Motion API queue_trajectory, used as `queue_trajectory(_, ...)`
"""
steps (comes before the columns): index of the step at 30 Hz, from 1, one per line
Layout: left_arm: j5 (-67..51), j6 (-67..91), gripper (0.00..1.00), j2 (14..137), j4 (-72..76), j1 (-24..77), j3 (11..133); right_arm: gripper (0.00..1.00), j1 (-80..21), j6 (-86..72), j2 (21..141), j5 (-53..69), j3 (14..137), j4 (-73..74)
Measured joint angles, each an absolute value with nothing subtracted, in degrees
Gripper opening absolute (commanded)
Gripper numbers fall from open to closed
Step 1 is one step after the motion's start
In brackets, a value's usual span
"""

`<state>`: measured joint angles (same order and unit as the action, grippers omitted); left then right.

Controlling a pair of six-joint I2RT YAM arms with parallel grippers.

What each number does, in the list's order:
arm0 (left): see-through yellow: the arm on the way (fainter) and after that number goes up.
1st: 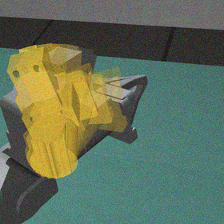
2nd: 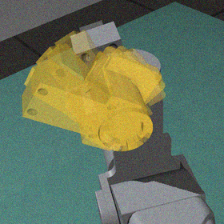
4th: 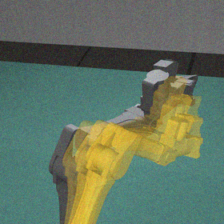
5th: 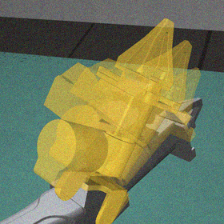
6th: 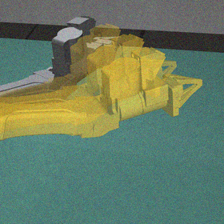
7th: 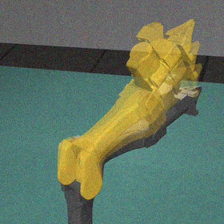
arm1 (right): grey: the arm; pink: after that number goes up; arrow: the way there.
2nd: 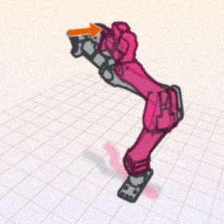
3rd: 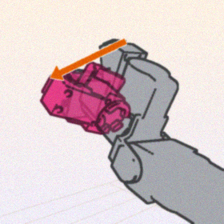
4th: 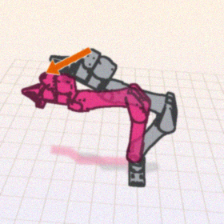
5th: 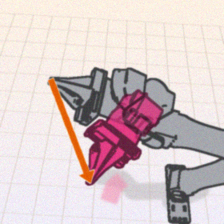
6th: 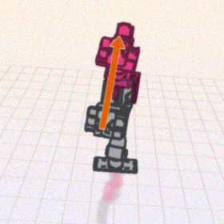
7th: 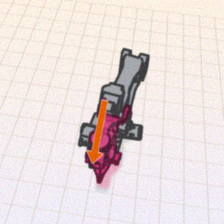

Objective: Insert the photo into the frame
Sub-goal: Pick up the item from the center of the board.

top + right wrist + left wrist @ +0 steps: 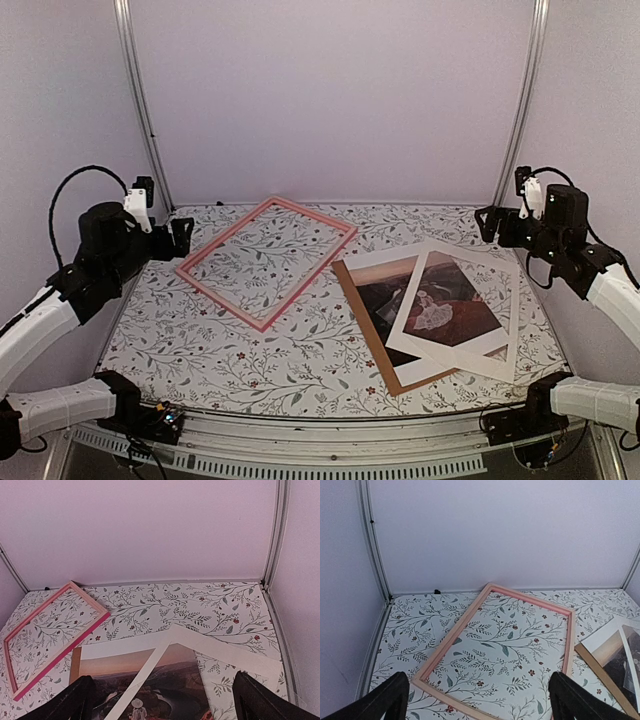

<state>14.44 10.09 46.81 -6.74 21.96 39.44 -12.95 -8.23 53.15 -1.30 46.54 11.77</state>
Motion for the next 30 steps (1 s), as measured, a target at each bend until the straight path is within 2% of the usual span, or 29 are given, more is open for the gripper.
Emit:
queue_trajectory(17,14.6,9.4,1.0,50.1,-10.7,22.0,43.1,0.99,-13.0,-7.9,50.5,-1.7,46.6,15.0)
queue_trajectory(23,14.5,9.3,1.0,57.9,-14.3,21.7,50.2,0.99,-13.0,-8.2,52.2,-2.2,47.4,15.9)
queue_trajectory(30,8.5,8.0,1.0,72.2,-20.0,16.5,61.1,0.99,-13.0,-8.1,54.6,-1.6,47.6,15.6)
